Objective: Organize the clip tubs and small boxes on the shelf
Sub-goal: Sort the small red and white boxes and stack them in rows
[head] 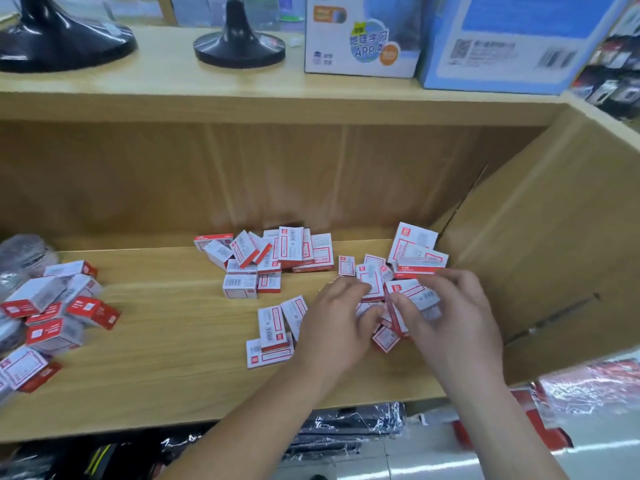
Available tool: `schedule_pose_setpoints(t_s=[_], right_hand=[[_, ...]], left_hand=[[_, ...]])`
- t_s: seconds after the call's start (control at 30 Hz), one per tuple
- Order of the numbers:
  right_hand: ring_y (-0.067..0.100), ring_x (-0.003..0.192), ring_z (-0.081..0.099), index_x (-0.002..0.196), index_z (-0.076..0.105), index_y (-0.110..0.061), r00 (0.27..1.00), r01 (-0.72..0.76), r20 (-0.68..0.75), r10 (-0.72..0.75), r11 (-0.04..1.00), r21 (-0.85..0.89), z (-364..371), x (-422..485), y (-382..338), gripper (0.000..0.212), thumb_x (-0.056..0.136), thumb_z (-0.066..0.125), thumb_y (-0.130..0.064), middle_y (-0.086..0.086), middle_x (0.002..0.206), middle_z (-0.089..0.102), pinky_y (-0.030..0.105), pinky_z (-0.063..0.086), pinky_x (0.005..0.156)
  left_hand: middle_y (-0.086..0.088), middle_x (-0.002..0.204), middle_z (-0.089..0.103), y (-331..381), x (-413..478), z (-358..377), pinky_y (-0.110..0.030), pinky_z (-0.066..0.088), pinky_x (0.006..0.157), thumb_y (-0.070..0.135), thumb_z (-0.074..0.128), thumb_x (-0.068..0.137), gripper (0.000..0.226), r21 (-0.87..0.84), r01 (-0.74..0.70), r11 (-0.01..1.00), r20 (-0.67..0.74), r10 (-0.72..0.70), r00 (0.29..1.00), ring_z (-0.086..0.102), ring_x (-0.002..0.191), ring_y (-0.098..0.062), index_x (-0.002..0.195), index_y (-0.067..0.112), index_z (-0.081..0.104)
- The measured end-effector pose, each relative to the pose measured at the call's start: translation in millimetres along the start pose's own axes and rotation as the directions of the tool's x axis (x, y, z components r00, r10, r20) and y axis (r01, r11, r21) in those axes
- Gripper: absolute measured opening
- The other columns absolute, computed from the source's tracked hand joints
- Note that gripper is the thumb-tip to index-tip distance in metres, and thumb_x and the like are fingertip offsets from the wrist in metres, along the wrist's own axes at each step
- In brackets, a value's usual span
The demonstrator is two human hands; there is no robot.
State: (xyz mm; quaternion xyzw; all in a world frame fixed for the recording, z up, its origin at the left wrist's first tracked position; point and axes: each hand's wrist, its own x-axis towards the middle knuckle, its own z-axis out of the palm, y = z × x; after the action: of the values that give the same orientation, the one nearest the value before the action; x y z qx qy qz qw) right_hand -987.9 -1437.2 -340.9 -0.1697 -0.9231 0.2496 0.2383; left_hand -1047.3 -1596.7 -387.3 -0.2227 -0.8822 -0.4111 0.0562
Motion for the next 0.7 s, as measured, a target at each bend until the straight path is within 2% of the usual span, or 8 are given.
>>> schedule_pose_setpoints(t_s=[0.07,0.13,0.27,0.4,0.5,0.57,0.7], right_hand=[[0.023,0.102,0.064,0.102,0.076,-0.019,0.994,0.113,-0.003,-0.113,0.993,0.04,3,-7,-10,0.029,0.08,0.083,-0.036,-0.004,0.107,0.064,0.04,0.055,0.078],[0.021,0.098,0.064,0.101,0.076,-0.019,0.98,0.18,0.07,-0.188,0.978,0.101,13,-15,-21,0.023,0.084,0.08,-0.033,-0.005,0.1,0.067,0.039,0.054,0.079],[0.018,0.097,0.064,0.105,0.075,-0.022,0.934,0.189,0.267,-0.239,0.961,0.201,44,-24,-38,0.023,0.083,0.077,-0.03,-0.009,0.1,0.067,0.037,0.055,0.081],[0.016,0.105,0.062,0.107,0.074,-0.025,0.88,0.201,0.401,-0.254,0.965,0.17,68,-32,-46,0.027,0.081,0.077,-0.03,-0.011,0.107,0.065,0.035,0.054,0.086],[0.019,0.103,0.061,0.105,0.075,-0.024,0.884,0.244,0.38,-0.273,0.962,0.124,80,-38,-57,0.027,0.079,0.079,-0.033,-0.009,0.104,0.065,0.031,0.053,0.082],[0.022,0.102,0.062,0.104,0.075,-0.024,0.887,0.276,0.363,-0.287,0.958,0.082,86,-36,-66,0.026,0.08,0.077,-0.035,-0.007,0.101,0.066,0.035,0.055,0.078],[0.023,0.108,0.056,0.104,0.074,-0.025,0.841,0.33,0.488,-0.232,0.936,-0.123,94,-19,-88,0.034,0.086,0.067,-0.052,-0.003,0.102,0.065,0.036,0.052,0.08]], left_hand=[[0.007,0.12,0.064,-7,-19,-11,-0.034,0.053,0.091,0.026,0.068,0.091,0.026,-0.014,-0.04,0.999,-0.029,0.039,0.999,0.062,0.111,-0.016,0.117,0.021,0.069],[0.011,0.118,0.063,-20,-40,-27,-0.03,0.051,0.091,0.018,0.069,0.087,0.027,-0.012,-0.047,0.999,-0.086,0.046,0.995,0.062,0.109,-0.014,0.114,0.023,0.07],[0.009,0.122,0.062,-56,-72,-62,-0.024,0.044,0.098,0.028,0.08,0.079,0.035,0.07,0.051,0.996,-0.187,-0.037,0.982,0.057,0.112,-0.011,0.113,0.023,0.073],[0.005,0.129,0.06,-83,-86,-78,-0.014,0.034,0.104,0.036,0.085,0.07,0.054,0.114,0.131,0.985,-0.195,-0.107,0.975,0.056,0.114,-0.016,0.12,0.018,0.071],[0.008,0.128,0.062,-88,-89,-78,-0.024,0.042,0.101,0.046,0.083,0.071,0.06,0.12,0.132,0.984,-0.186,-0.108,0.977,0.059,0.111,-0.015,0.124,0.021,0.069],[0.01,0.127,0.063,-87,-89,-77,-0.033,0.047,0.097,0.048,0.083,0.072,0.06,0.131,0.137,0.982,-0.185,-0.111,0.976,0.059,0.109,-0.015,0.124,0.023,0.069],[0.013,0.111,0.064,-88,-89,-77,-0.04,0.05,0.086,0.05,0.079,0.073,0.045,0.113,0.167,0.979,-0.181,-0.145,0.973,0.06,0.099,-0.015,0.11,0.026,0.07]])
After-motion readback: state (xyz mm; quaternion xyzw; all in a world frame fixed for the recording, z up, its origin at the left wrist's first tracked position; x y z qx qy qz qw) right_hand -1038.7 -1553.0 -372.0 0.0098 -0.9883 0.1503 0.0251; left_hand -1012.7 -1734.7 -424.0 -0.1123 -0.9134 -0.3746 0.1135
